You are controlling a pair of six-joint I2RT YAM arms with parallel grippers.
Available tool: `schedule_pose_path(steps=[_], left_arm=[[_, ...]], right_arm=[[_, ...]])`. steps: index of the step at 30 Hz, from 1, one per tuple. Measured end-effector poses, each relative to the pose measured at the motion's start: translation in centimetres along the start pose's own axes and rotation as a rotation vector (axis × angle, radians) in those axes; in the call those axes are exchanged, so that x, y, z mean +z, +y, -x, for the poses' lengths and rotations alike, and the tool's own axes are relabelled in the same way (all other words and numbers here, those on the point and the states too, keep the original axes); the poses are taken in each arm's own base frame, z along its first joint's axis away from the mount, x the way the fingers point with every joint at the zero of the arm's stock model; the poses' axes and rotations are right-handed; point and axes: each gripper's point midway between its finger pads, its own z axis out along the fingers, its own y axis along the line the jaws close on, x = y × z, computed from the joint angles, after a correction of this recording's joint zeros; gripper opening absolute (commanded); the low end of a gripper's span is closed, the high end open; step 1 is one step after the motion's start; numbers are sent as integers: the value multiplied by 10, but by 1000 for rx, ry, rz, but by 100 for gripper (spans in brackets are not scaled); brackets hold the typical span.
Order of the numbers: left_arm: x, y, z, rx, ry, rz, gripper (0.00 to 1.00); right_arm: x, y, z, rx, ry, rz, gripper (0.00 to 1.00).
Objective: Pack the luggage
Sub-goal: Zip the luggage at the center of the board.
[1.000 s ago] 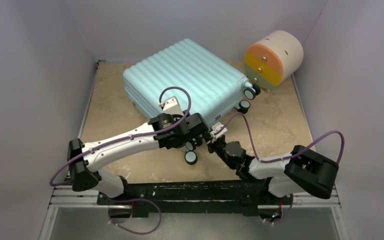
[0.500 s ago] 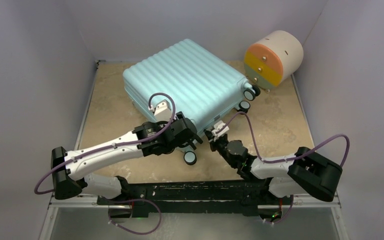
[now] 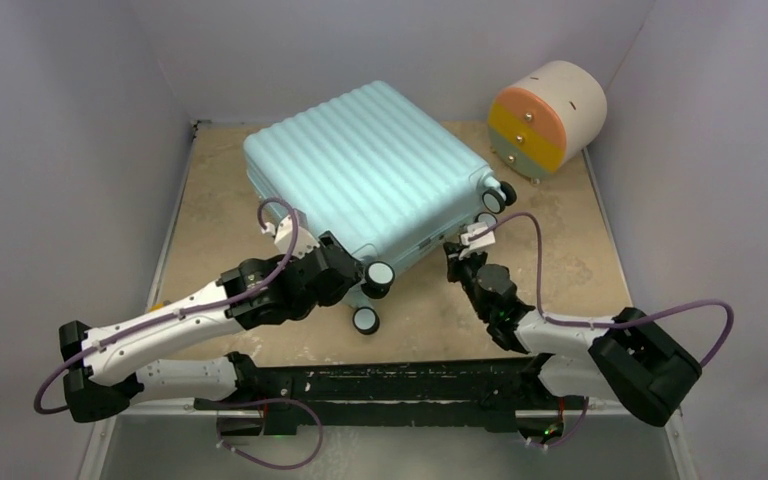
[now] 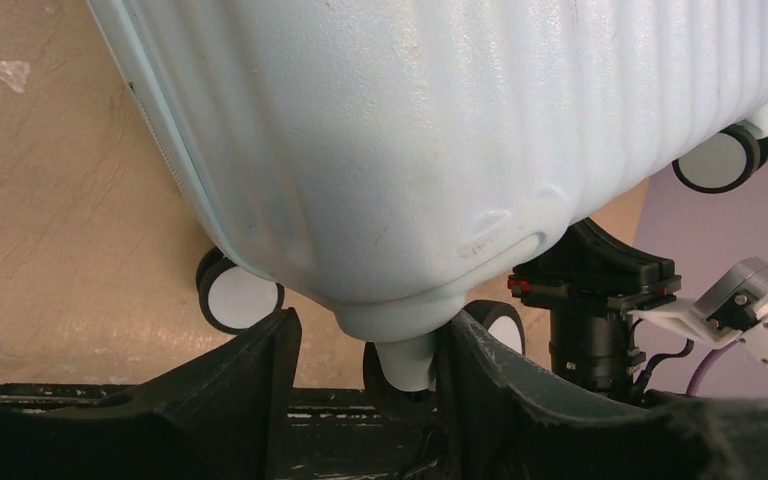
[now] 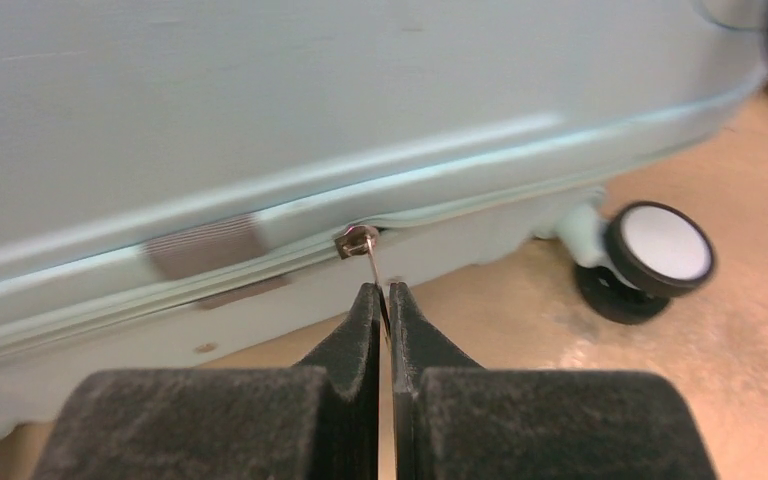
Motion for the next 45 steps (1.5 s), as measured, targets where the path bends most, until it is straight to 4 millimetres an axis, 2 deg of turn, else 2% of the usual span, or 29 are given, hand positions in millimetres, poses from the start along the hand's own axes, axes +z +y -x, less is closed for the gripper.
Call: schedule_pose_path(steps=[3, 11, 16, 18, 22, 23, 26, 31, 32, 35, 37, 39, 42, 45], left_arm=[[-3, 2, 1, -31, 3, -10, 0], [-9, 10, 5, -68, 0, -23, 0], [-13, 13, 8, -87, 2, -36, 0], [-16, 25, 7, -68, 10, -11, 0], [-4, 89, 26, 35, -109, 191, 0], [-3, 100, 28, 60, -123, 226, 0], [-5, 113, 33, 93, -150, 268, 0], [-10, 121, 41, 104, -178, 279, 0], [-11, 122, 43, 105, -181, 279, 10], [-17, 121, 47, 120, -181, 259, 55], [-23, 109, 50, 143, -166, 204, 70], [-29, 88, 51, 165, -137, 111, 76], [-37, 59, 45, 198, -73, -15, 79], [-45, 25, 25, 256, 11, -120, 81]], right_arm=[[4, -23, -2, 40, 10, -72, 0], [8, -57, -2, 97, 7, -175, 0], [17, -88, -4, 151, 2, -262, 0], [21, -97, -3, 166, -4, -284, 0], [33, -115, -2, 170, -15, -341, 0], [36, -120, -1, 171, -20, -362, 0], [41, -136, 0, 174, -27, -418, 0], [43, -152, 2, 172, -42, -469, 0], [42, -153, 2, 170, -42, -472, 0], [42, -153, 2, 165, -41, -474, 0], [41, -153, 3, 156, -36, -468, 0], [41, -152, 5, 144, -35, -461, 0], [40, -152, 6, 134, -30, -451, 0], [40, -152, 6, 126, -27, -447, 0]])
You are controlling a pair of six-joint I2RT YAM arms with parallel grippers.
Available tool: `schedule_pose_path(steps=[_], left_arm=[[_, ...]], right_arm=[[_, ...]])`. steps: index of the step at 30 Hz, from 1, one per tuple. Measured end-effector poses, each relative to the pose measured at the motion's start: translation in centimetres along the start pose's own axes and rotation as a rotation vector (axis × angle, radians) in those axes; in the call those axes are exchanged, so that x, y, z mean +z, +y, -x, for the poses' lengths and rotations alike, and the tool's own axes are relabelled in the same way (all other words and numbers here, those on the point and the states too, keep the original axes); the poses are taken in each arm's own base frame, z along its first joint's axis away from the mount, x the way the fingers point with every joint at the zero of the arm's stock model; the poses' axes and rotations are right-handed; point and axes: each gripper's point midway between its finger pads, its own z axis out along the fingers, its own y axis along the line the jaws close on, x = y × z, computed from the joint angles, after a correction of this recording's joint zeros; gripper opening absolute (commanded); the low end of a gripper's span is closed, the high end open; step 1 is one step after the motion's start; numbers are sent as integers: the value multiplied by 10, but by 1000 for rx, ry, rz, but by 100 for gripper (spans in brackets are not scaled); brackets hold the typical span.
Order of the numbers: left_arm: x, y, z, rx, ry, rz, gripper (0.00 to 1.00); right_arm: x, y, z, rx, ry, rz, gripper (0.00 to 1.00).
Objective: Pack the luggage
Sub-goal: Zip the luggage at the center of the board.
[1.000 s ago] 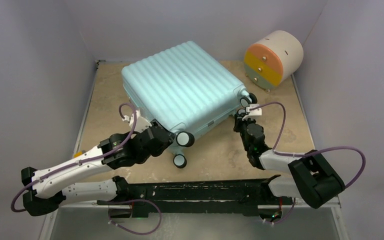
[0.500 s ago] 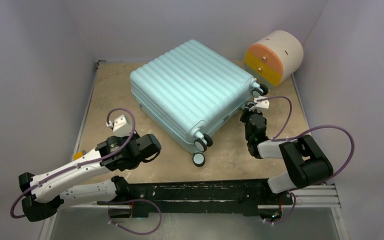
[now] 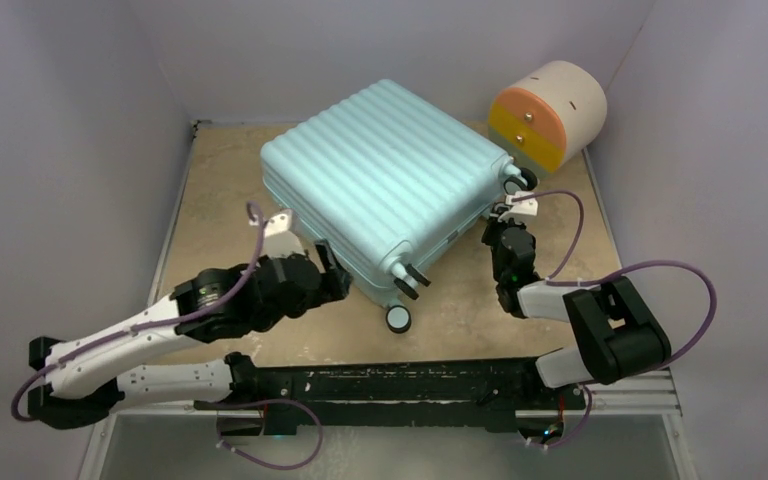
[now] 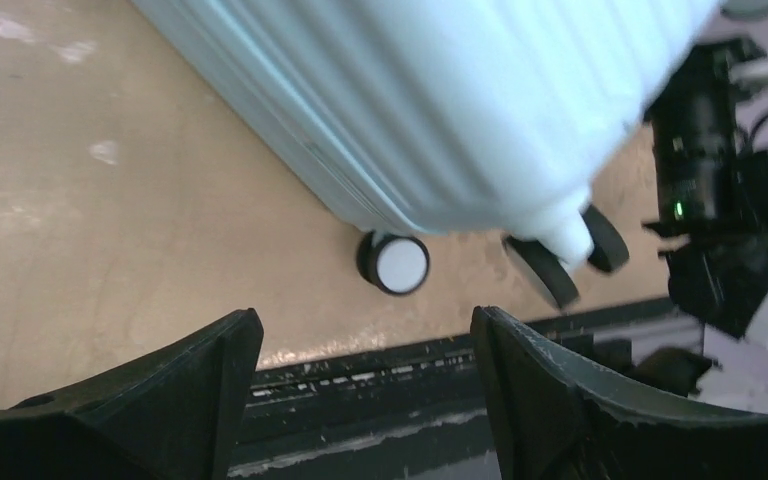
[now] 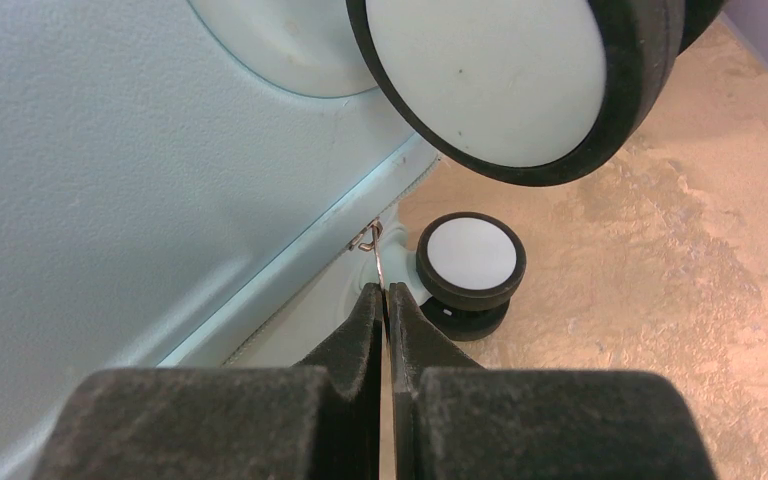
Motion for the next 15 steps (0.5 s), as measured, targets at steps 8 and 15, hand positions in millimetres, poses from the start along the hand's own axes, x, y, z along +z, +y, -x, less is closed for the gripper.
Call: schedule_pose_path(steps=[8, 15], left_arm=[[-14, -88, -46, 92, 93, -68, 84], [4, -122, -44, 105, 36, 15, 86]], right_arm=[[-1, 1, 1, -9, 2, 8, 0], [-1, 1, 1, -8, 3, 9, 0]])
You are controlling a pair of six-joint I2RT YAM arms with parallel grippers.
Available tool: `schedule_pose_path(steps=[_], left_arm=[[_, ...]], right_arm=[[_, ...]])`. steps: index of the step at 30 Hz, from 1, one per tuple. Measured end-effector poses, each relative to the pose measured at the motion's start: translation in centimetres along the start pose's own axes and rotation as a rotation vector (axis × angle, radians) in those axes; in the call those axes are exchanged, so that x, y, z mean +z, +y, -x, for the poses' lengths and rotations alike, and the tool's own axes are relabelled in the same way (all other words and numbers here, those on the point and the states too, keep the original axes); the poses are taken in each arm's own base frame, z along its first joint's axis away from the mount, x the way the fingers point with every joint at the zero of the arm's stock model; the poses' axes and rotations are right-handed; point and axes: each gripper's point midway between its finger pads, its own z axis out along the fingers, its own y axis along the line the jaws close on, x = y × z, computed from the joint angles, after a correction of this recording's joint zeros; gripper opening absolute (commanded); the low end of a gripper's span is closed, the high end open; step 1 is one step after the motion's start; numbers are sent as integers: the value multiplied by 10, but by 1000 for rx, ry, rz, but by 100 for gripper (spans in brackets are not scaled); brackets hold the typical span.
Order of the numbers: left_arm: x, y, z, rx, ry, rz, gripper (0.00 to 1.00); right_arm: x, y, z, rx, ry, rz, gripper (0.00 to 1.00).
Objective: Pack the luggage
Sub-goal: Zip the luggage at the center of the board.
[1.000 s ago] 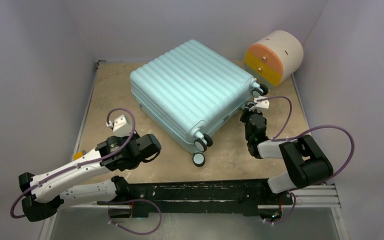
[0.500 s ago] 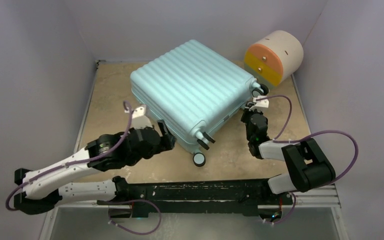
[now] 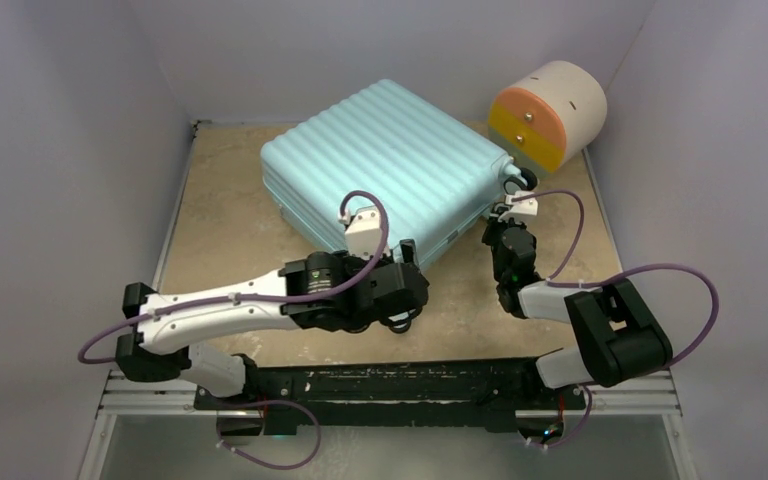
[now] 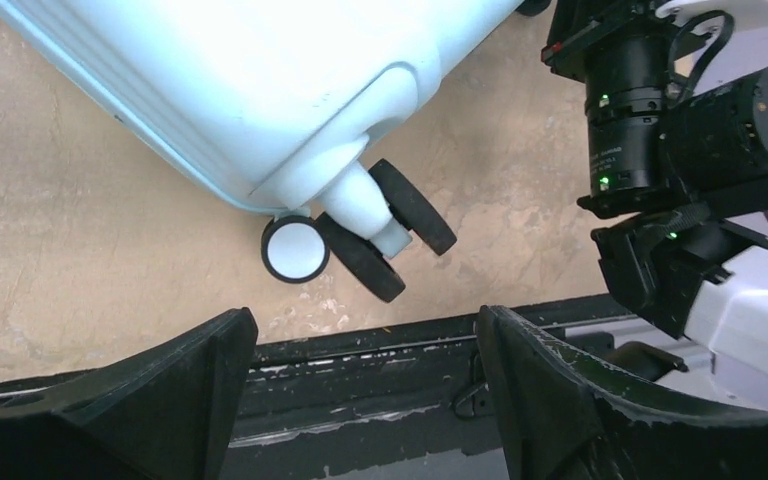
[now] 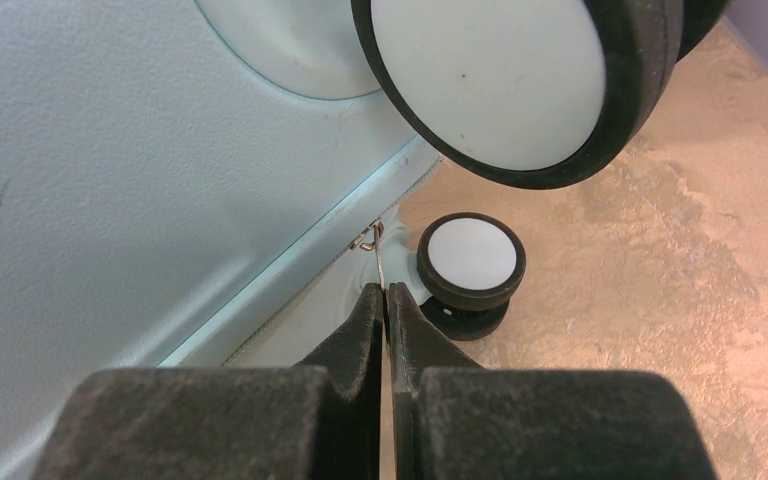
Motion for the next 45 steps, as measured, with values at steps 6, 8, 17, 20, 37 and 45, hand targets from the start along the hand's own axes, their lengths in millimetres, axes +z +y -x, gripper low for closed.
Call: schedule_pose_path(steps=[6, 8, 17, 20, 37, 45], left_arm=[[35, 1, -4, 15, 21, 102, 87], [45, 2, -2, 12, 28, 134, 87], [62, -12, -3, 38, 73, 203, 89], [66, -10, -10, 62, 100, 239, 89], [86, 2, -33, 25, 158, 332, 49], [85, 8, -33, -22, 144, 301, 9]], right_arm=[[-1, 0, 1, 1, 2, 3, 0], [-1, 0, 2, 3, 2, 4, 0], [-1, -1, 2, 7, 3, 2, 0], [-1, 0, 1, 7, 5, 2, 0], [-1, 1, 1, 23, 8, 6, 0], [-1, 2, 1, 22, 14, 19, 0]])
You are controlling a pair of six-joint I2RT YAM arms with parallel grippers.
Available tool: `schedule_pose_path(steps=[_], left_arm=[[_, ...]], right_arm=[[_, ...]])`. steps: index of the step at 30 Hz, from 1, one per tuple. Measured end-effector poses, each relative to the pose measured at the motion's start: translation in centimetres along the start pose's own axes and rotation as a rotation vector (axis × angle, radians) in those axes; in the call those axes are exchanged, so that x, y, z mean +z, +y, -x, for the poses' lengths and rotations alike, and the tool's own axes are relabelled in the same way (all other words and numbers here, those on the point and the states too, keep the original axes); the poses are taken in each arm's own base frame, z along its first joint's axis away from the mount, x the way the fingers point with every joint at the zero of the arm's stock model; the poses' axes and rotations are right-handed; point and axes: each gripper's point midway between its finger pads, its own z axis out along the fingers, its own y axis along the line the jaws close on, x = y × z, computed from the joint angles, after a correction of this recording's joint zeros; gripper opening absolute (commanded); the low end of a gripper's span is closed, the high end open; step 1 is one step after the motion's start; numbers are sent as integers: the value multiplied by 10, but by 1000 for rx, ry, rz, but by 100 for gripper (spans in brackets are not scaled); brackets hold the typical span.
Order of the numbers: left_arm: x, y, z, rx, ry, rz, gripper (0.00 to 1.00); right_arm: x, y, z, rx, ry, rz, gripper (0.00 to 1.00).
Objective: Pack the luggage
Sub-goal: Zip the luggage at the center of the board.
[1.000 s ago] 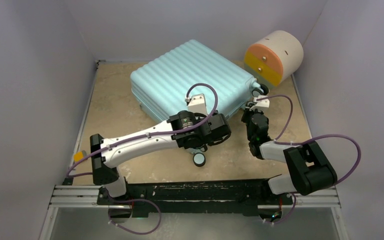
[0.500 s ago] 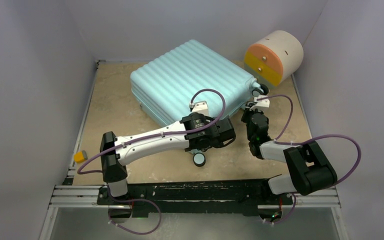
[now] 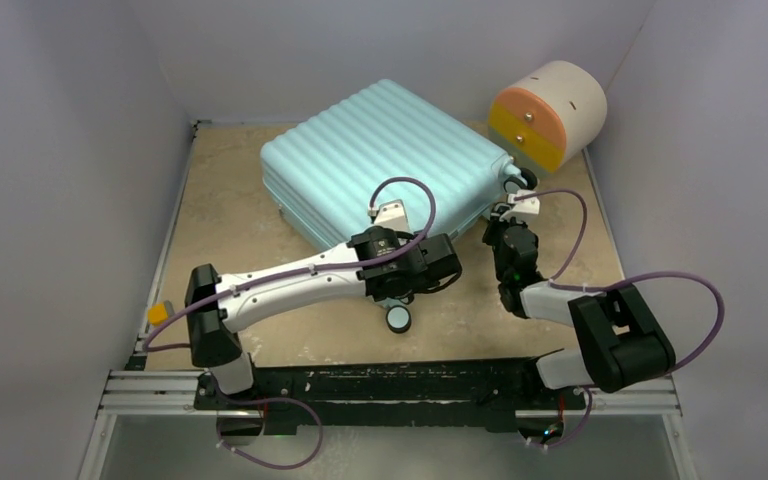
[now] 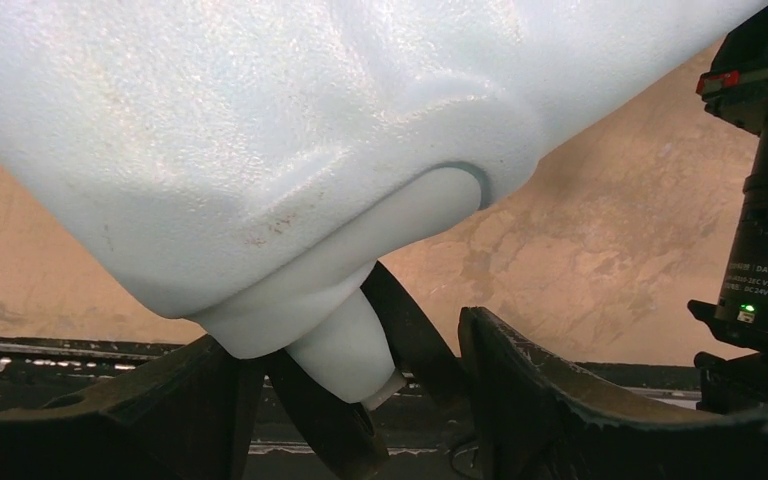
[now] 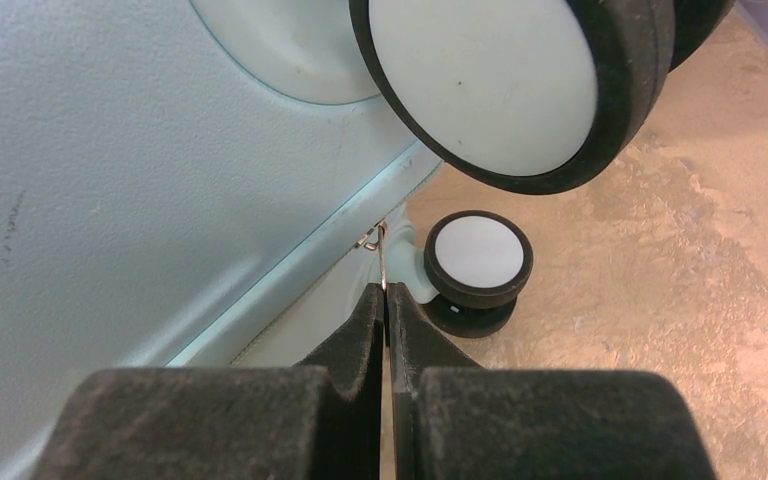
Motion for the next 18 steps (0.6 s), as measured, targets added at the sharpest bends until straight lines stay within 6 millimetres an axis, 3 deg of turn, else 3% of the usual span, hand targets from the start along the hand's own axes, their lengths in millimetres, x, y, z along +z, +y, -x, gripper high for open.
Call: schedule_pose_path(steps=[5, 12, 18], left_arm=[[1, 2, 1, -48, 2, -51, 0], [0, 10, 8, -152, -28, -139, 0], [-1, 52, 25, -260, -77, -160, 0]], right_arm=[[-1, 1, 1, -1, 1, 6, 0], [-5, 9, 6, -28, -15, 17, 0], [-14, 31, 13, -53, -38, 70, 0]])
